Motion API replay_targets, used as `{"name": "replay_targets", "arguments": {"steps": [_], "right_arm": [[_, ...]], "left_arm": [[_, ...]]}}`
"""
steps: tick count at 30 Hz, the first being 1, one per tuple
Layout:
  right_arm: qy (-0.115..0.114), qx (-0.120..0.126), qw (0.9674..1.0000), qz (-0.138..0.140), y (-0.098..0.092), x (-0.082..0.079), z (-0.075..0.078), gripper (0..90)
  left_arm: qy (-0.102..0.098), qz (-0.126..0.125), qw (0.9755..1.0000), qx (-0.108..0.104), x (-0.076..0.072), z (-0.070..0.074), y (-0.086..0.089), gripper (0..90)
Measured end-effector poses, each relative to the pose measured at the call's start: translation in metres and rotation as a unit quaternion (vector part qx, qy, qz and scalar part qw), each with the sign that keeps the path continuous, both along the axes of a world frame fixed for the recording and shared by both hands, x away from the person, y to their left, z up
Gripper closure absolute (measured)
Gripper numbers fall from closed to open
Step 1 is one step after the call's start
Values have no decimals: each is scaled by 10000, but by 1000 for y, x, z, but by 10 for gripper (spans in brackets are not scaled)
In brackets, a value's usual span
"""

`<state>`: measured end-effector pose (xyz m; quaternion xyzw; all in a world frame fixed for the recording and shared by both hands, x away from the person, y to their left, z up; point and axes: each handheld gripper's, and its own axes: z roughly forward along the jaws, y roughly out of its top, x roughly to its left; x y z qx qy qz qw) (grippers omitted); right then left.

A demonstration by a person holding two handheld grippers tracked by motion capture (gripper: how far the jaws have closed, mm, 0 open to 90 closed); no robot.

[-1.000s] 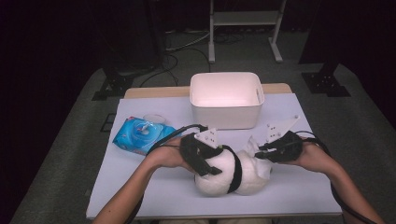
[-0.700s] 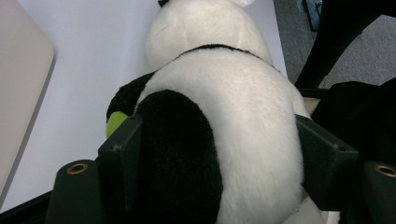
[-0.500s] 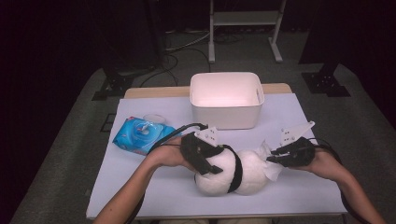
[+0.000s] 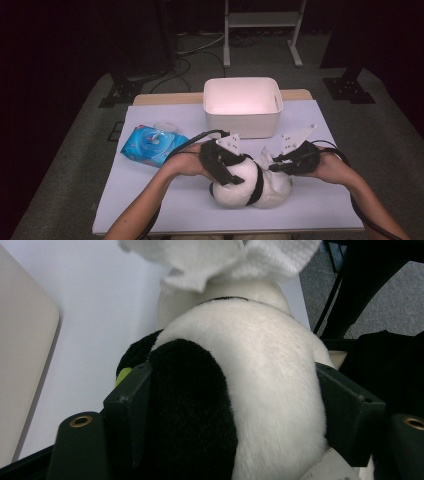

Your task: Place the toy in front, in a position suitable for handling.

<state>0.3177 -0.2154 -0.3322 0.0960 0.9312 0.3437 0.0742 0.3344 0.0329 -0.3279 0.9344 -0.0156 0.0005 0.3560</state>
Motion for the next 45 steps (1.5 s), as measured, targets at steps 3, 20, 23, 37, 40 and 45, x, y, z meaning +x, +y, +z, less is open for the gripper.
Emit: {"name": "replay_targets", "arguments": {"steps": [3, 20, 23, 37, 40, 45], "right_arm": [[0, -107, 9999, 90, 9, 0, -2, 796], [35, -118, 9998, -132, -13, -5, -9, 804], [41, -88, 9998, -178, -17, -5, -9, 804], [77, 9, 9987, -513, -43, -8, -15, 803], [111, 62, 9982, -580, -49, -10, -17, 804], [152, 100, 9979, -615, -56, -14, -19, 804]], "left_arm": [[9, 32, 10000, 9, 0, 0, 0, 241], [-14, 305, 9987, -397, -5, 18, 1, 128], [-22, 316, 9984, -462, -6, 22, 3, 128], [227, 424, 9979, -427, -3, 12, 12, 111], [392, 437, 9971, -488, -2, 3, 12, 105], [584, 376, 9962, -521, -4, -5, 9, 97]]}}
